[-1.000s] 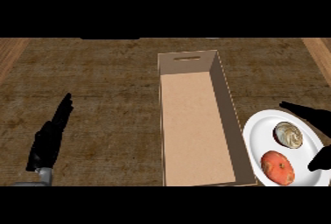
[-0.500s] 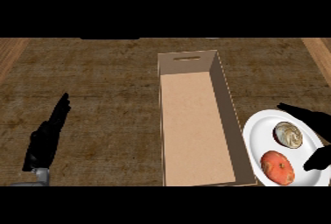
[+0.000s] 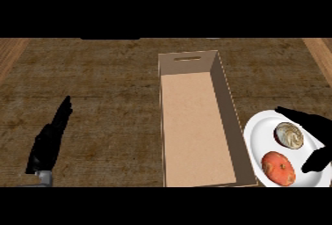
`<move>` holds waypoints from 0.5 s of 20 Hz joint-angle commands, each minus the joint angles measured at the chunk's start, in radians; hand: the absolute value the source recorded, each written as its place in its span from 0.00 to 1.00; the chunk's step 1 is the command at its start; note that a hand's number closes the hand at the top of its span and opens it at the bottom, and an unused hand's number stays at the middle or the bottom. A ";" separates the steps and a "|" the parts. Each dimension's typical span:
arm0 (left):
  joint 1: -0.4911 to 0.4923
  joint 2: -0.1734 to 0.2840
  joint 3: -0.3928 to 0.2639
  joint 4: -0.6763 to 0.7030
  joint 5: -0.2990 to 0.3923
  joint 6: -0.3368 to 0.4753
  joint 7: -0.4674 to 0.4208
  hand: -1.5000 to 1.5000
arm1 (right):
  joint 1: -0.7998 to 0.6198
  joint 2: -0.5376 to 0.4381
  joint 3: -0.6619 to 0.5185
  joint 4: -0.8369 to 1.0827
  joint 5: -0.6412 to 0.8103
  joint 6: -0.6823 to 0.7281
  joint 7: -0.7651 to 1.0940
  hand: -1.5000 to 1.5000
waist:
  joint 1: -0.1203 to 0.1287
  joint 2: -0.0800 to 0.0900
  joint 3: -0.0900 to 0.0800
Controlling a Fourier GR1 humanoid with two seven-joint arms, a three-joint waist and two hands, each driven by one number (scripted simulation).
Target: Pick the cupcake from the plate and place it in the cardboard box
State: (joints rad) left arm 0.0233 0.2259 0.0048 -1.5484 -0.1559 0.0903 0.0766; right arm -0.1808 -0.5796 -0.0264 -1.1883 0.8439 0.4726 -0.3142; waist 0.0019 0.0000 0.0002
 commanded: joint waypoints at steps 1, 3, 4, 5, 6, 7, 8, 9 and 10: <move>-0.032 -0.003 0.015 -0.047 -0.006 -0.012 0.090 0.50 | -0.013 0.052 0.033 0.021 0.061 -0.030 0.018 0.00 | 0.001 0.000 0.000; -0.056 -0.042 0.000 0.016 -0.045 0.013 0.043 0.50 | -0.039 0.047 -0.005 0.093 0.052 -0.026 -0.030 0.00 | 0.000 0.000 0.000; -0.015 0.001 0.043 -0.005 0.004 -0.040 0.005 0.50 | -0.004 0.061 0.014 -0.014 0.042 0.049 0.039 1.00 | -0.001 -0.001 0.000; -0.031 -0.019 0.005 -0.115 -0.032 -0.002 0.154 0.50 | -0.030 0.062 -0.009 0.015 0.013 0.063 0.030 1.00 | 0.001 -0.001 0.000; 0.007 -0.011 0.033 -0.003 -0.002 -0.047 -0.002 0.50 | -0.093 0.052 -0.015 0.127 0.039 0.013 -0.040 1.00 | 0.004 0.001 0.000; -0.050 -0.027 0.016 -0.041 -0.037 -0.010 0.067 0.50 | -0.060 0.004 -0.032 0.073 0.042 -0.009 -0.081 1.00 | 0.000 0.000 0.000; -0.034 0.004 0.057 -0.015 -0.001 -0.037 0.046 0.50 | -0.060 0.015 -0.036 0.103 0.067 -0.102 -0.089 1.00 | 0.002 0.001 0.000; -0.011 -0.008 0.025 -0.041 -0.029 -0.026 0.029 0.50 | -0.012 0.052 -0.019 0.047 0.091 -0.171 -0.057 1.00 | -0.001 0.000 0.000; -0.042 -0.046 0.006 0.029 -0.037 -0.008 0.012 0.50 | -0.036 0.044 -0.026 0.057 0.099 -0.207 -0.077 1.00 | -0.003 0.001 0.000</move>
State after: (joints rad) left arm -0.0023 0.2074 0.0255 -1.5642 -0.1776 0.0724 0.1110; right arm -0.2190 -0.5445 -0.0451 -1.1287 0.9060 0.3867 -0.3630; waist 0.0020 -0.0004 -0.0005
